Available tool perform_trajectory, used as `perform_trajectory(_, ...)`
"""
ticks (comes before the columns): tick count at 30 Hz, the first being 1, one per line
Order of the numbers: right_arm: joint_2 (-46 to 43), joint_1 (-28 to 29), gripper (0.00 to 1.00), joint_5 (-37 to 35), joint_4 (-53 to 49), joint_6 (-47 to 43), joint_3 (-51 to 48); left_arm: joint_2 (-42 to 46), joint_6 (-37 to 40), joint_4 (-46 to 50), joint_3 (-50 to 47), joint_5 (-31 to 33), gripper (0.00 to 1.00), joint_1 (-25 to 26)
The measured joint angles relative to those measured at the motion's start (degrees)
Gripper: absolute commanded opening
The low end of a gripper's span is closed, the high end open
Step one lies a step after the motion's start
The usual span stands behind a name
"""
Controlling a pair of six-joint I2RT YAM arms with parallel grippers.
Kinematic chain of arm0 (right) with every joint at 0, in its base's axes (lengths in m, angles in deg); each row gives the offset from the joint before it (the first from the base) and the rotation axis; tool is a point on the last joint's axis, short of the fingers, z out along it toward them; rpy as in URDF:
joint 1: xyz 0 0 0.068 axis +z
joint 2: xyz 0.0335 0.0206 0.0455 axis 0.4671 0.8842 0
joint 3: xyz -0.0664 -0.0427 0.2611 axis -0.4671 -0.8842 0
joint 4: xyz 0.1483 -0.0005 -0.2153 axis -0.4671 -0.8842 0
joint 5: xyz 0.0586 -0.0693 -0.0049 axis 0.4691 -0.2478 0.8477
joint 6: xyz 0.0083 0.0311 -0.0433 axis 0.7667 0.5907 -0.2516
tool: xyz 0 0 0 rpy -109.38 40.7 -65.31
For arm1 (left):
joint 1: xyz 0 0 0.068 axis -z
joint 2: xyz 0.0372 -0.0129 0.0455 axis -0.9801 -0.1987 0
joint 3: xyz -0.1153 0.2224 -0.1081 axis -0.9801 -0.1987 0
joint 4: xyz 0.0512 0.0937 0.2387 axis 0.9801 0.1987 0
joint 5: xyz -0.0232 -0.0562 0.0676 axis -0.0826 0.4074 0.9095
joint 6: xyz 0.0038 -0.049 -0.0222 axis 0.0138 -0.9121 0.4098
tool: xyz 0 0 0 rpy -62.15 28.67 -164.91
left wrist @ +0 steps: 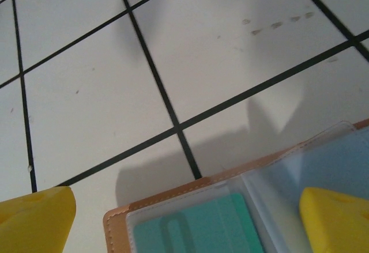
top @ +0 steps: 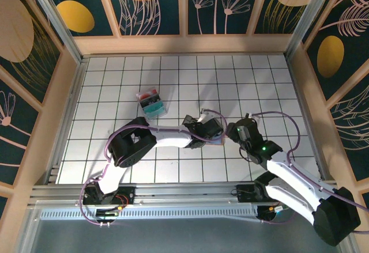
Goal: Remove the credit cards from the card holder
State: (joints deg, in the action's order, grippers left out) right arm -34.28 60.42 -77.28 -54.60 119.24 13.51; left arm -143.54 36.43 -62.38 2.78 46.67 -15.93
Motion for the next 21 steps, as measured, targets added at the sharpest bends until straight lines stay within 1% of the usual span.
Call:
perform_trajectory(6,0.0,-0.1,0.57,0.5,0.3,-0.4,0.0,3.6,-6.4,1.4,-5.3,1.3,0.99,0.1)
perform_trajectory(14,2.4,-0.4,0.57,3.3,2.4,-1.7,0.0,9.2,-15.9,4.0,-12.3,0.0,0.99,0.1)
perform_trajectory(18,3.5,-0.4,0.57,4.8,3.7,-2.3,0.0,10.1,-19.0,4.3,-13.3,-1.0,0.99,0.1)
perform_trajectory(21,4.3,-0.4,0.56,5.7,4.7,-2.8,0.0,10.5,-19.3,4.3,-13.3,-2.6,0.99,0.1)
